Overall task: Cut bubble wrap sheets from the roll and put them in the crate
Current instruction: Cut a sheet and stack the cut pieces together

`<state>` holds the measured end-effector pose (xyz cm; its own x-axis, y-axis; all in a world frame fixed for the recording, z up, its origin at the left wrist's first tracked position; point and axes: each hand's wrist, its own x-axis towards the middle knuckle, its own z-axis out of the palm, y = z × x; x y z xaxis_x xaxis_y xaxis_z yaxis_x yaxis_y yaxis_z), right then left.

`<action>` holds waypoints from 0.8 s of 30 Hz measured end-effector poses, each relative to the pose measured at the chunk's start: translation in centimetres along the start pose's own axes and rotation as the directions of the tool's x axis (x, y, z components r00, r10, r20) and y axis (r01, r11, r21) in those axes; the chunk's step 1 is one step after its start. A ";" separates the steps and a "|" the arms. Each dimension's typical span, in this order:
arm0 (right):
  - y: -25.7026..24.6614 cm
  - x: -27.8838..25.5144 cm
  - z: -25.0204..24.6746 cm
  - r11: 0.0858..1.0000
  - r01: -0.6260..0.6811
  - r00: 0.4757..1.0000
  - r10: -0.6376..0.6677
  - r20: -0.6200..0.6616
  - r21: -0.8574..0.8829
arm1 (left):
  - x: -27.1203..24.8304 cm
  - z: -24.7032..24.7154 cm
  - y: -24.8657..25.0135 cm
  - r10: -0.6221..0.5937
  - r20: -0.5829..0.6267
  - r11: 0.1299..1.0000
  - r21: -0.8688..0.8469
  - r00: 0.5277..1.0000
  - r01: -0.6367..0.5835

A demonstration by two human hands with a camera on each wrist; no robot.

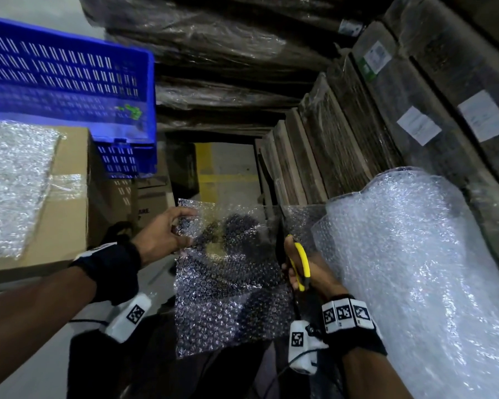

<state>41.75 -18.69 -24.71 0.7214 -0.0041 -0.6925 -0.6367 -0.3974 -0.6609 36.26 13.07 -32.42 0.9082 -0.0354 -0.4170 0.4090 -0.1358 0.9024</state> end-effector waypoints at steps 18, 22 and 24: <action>-1.0 2.0 -0.2 0.984 -0.102 0.991 0.113 0.073 -0.148 | 0.0 -0.4 -0.2 -0.003 0.008 1.000 0.012 1.000 0.002; -1.8 2.2 0.5 0.987 -0.086 0.996 0.080 -0.048 -0.134 | -0.2 -0.7 -0.2 -0.004 -0.004 1.000 0.001 1.000 0.004; -2.3 1.7 0.7 0.990 -0.098 0.995 0.097 -0.014 -0.103 | -0.3 -0.9 -0.1 -0.008 -0.005 1.000 -0.005 1.000 0.008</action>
<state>44.25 -17.11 -24.60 0.6598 -0.0551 -0.7494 -0.6728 -0.4876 -0.5564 36.04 13.96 -32.28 0.9052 -0.0293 -0.4240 0.4170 -0.1316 0.8993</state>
